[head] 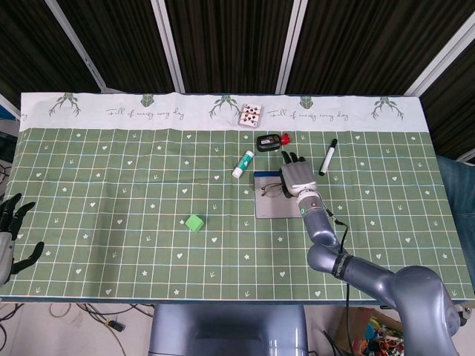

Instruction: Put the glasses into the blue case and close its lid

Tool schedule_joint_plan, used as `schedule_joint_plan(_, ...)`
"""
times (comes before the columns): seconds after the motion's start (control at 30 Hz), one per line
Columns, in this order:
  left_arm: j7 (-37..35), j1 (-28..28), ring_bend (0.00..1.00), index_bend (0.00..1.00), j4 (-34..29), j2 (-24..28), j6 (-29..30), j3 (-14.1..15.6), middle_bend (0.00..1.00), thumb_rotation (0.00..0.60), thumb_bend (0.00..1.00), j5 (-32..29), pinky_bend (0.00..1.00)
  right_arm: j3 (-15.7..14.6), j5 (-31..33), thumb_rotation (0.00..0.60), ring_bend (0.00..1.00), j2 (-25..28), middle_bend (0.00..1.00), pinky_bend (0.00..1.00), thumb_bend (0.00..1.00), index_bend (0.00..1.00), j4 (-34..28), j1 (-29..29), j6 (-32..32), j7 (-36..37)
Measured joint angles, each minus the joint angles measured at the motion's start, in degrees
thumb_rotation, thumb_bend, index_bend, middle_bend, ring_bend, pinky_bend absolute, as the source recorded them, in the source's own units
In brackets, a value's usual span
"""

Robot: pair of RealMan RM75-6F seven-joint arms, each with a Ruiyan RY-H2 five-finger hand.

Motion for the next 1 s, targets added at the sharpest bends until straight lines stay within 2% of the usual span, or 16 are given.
schedule_joint_plan(0.17,-0.02,0.06,0.00,0.12,-0.04,-0.01,0.10,0.02,0.00,0.600,0.31,0.03,0.00,0.03,1.12,0.600,0.01,0.32,0.00,0.17,0.50,0.28,-0.71,0.18,0.47,-1.01)
schedule_joint_plan(0.43,0.02,0.09,0.00,0.12,-0.06,-0.01,0.11,0.03,0.00,0.600,0.31,0.02,0.00,-0.07,3.87,0.600,0.00,0.66,0.00,0.17,0.33,0.23,-1.63,0.63,0.71,-2.91)
schedule_joint_plan(0.6,-0.02,0.07,0.00,0.12,0.00,0.00,0.02,0.03,0.00,0.600,0.31,-0.03,0.00,0.11,3.68,0.600,0.00,1.77,0.00,0.17,0.28,0.20,-4.02,0.35,1.74,-2.56)
schedule_joint_plan(0.73,0.12,0.05,0.00,0.12,0.05,-0.08,-0.03,0.05,0.00,0.600,0.31,-0.05,0.00,0.40,2.00,0.600,0.00,3.62,0.00,0.17,0.27,0.17,-8.40,-0.72,4.27,-1.20)
schedule_joint_plan(1.0,0.49,0.13,0.00,0.12,-0.06,-0.24,0.20,0.14,0.00,0.600,0.31,0.17,0.00,-0.99,-4.76,0.600,0.03,9.65,0.03,0.17,0.26,0.13,-22.66,-5.94,11.58,2.45)
